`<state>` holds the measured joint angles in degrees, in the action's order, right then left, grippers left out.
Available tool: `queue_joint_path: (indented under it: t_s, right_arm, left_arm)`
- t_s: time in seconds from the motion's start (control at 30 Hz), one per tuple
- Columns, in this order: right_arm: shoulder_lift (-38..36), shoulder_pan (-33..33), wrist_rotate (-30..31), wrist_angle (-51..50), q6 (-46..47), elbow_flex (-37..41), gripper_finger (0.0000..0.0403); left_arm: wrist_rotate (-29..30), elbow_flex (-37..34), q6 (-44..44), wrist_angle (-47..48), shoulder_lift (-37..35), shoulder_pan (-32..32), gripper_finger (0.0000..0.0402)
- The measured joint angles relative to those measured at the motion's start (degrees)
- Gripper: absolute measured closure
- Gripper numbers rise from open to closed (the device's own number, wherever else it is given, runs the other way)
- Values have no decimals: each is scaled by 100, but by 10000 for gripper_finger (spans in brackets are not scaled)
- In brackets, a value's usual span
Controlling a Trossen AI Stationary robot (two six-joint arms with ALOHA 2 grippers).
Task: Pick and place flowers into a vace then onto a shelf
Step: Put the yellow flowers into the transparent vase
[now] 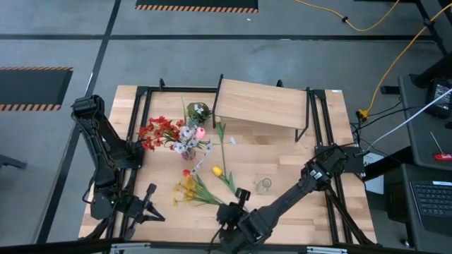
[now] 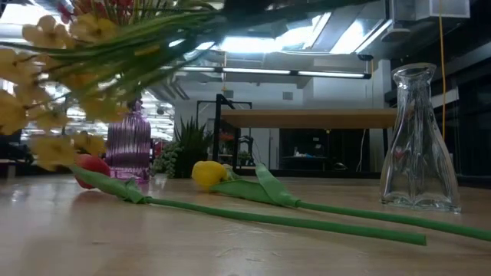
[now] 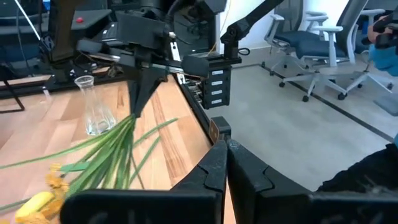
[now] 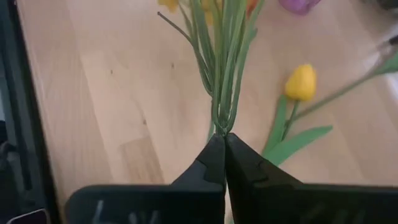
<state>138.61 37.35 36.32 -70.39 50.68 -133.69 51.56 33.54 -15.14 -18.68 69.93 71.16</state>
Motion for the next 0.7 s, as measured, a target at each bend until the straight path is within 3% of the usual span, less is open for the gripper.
queue_joint_path:
  t_s: [0.33,0.7]
  right_arm:
    - [1,309,388,226,585,0,403]
    - [37,478,897,2203,520,1033,403]
  left_arm:
    - [-5,0,87,0,0,0,398]
    - [-10,0,90,2,2,0,396]
